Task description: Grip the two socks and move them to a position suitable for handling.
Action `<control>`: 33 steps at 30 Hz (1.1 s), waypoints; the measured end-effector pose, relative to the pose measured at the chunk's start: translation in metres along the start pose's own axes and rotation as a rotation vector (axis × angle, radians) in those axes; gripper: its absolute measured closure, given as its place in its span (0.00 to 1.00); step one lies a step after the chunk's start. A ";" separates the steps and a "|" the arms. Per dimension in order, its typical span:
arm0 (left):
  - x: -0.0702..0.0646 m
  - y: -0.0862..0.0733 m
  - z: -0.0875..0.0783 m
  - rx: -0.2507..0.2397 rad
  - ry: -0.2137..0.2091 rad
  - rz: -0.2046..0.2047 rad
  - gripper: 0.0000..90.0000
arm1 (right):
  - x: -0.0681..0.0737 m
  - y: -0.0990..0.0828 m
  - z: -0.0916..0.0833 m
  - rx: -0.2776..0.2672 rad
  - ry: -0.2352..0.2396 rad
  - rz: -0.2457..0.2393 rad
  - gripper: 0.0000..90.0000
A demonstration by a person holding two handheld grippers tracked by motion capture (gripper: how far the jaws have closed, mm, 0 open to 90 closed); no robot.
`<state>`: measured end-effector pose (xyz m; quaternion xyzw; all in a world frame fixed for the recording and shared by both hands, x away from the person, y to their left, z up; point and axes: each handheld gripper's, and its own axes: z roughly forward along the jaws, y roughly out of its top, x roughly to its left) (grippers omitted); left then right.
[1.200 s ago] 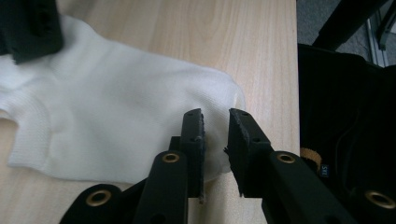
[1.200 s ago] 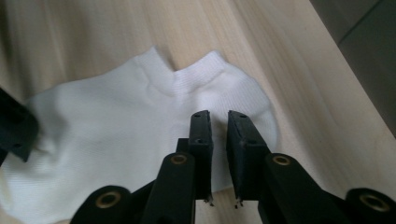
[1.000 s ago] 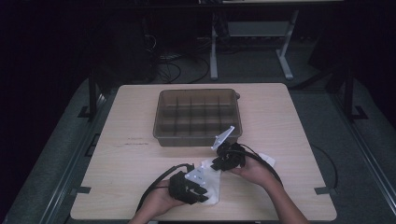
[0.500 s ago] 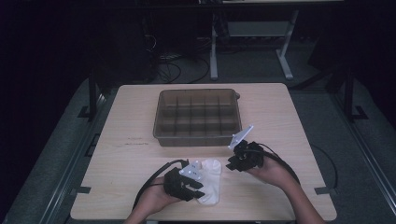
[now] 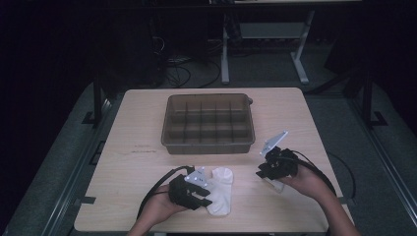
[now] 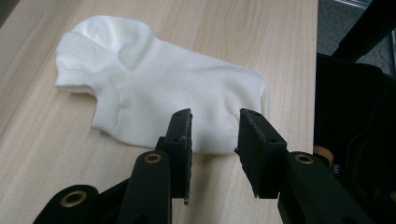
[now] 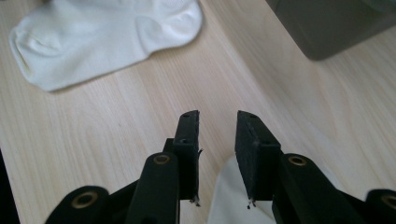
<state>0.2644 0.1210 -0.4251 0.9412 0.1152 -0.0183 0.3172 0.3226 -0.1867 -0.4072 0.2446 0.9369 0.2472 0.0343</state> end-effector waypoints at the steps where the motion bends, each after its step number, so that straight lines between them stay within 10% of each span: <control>1: 0.000 0.000 0.000 -0.002 0.001 -0.001 0.72 | -0.001 -0.002 -0.001 0.002 -0.002 0.004 0.77; 33: 0.005 -0.007 -0.003 0.002 0.001 -0.026 0.71 | -0.011 -0.065 -0.006 0.072 0.000 0.103 0.97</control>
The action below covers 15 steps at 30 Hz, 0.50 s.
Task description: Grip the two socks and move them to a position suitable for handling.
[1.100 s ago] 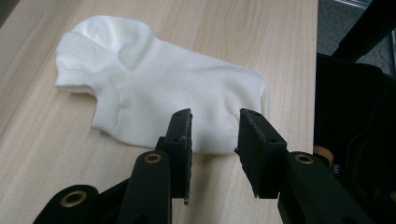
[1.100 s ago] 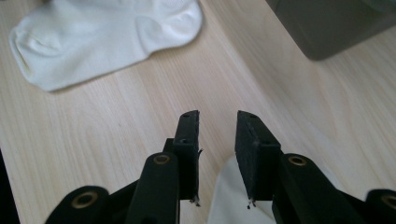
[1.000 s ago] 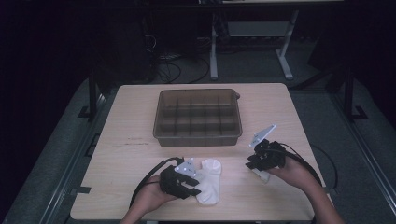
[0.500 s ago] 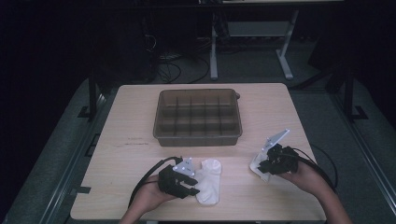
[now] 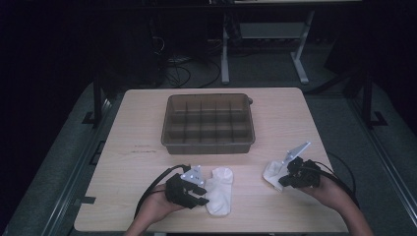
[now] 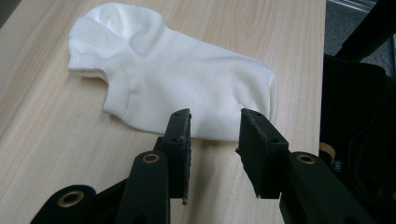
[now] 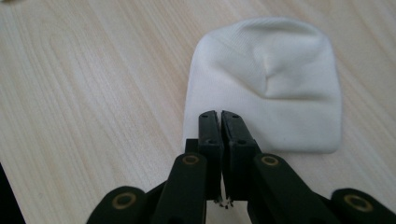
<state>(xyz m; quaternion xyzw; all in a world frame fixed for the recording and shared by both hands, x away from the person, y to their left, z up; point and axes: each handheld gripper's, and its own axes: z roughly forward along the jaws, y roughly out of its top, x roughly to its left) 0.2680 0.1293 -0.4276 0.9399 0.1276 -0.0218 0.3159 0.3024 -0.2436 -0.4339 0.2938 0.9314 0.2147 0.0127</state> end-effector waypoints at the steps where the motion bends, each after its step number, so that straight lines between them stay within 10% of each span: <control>1: 0.000 0.000 0.000 -0.001 0.000 -0.001 0.71 | 0.000 -0.001 0.001 0.001 0.001 0.001 0.97; 15: 0.002 -0.001 -0.004 -0.010 0.005 -0.008 0.71 | 0.010 0.006 0.012 0.005 0.044 -0.030 0.97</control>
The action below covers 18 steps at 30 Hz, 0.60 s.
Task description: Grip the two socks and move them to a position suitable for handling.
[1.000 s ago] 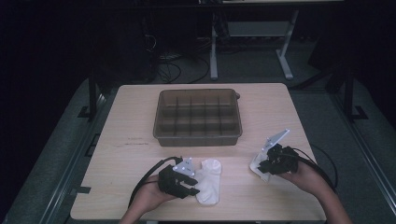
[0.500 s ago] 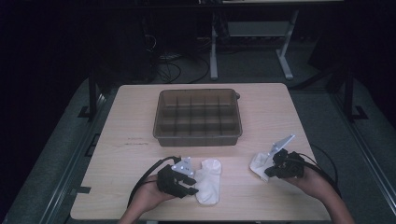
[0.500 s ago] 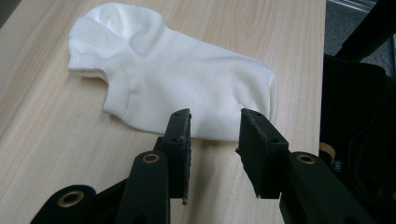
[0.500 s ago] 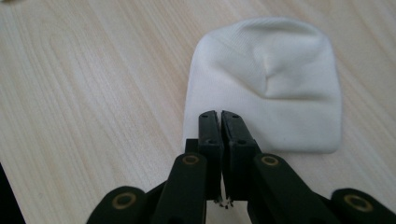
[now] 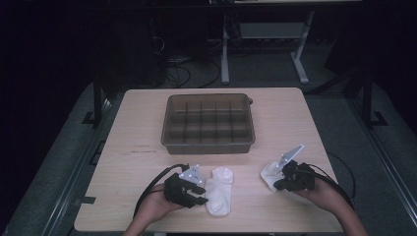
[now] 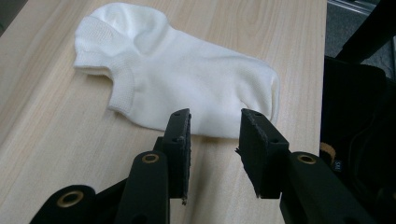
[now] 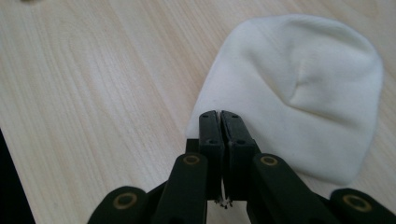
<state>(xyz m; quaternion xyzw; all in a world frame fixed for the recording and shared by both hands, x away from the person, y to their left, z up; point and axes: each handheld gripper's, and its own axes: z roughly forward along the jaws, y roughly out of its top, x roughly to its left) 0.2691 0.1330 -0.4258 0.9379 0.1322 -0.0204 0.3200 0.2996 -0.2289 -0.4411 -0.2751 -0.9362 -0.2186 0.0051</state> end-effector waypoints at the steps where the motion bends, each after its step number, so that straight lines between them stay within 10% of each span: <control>1: 0.000 0.000 0.000 -0.001 0.001 0.001 0.71 | 0.001 0.001 0.001 0.002 0.002 0.003 0.97; 18: 0.001 -0.002 -0.003 0.001 0.002 -0.004 0.71 | 0.013 0.034 0.016 -0.007 0.036 -0.069 0.92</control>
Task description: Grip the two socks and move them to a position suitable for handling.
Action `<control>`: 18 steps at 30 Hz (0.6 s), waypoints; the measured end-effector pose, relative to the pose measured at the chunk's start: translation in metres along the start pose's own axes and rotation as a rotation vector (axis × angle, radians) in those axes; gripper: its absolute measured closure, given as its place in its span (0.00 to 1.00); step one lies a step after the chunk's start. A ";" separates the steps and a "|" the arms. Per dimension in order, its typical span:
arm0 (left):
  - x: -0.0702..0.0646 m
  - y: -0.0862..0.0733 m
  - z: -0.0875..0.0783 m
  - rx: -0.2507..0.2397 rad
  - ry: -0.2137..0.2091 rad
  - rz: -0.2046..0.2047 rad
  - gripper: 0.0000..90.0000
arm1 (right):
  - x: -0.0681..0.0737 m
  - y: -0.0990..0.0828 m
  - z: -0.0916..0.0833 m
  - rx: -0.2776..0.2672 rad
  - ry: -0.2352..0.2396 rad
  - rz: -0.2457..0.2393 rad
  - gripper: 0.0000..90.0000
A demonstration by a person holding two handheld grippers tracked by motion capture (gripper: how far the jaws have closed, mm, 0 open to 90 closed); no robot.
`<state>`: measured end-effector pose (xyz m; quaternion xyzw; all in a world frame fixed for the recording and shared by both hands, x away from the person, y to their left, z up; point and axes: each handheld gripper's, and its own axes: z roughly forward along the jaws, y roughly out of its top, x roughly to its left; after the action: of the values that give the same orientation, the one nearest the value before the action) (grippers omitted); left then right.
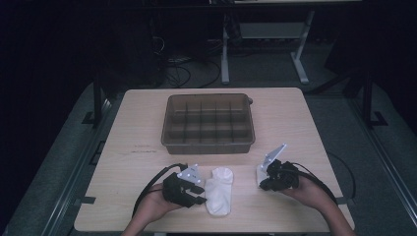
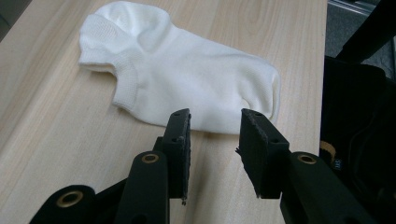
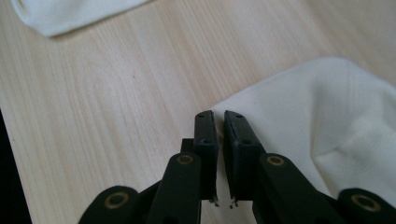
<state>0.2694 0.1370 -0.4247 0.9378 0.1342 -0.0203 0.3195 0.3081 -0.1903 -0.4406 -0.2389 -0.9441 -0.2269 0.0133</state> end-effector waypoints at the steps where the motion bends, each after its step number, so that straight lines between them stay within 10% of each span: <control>1: 0.000 0.000 0.000 0.000 0.001 -0.002 0.71 | -0.001 0.001 -0.003 -0.006 -0.008 0.000 0.91; 10: 0.000 -0.001 -0.001 0.000 0.001 -0.003 0.71 | -0.018 -0.018 -0.026 -0.013 -0.094 0.065 0.91; 18: 0.001 0.000 0.000 0.000 0.002 -0.005 0.71 | -0.022 -0.033 -0.018 0.007 -0.070 0.097 0.93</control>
<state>0.2700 0.1378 -0.4248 0.9375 0.1370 -0.0203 0.3193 0.3106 -0.2338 -0.4416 -0.2920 -0.9321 -0.2142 -0.0079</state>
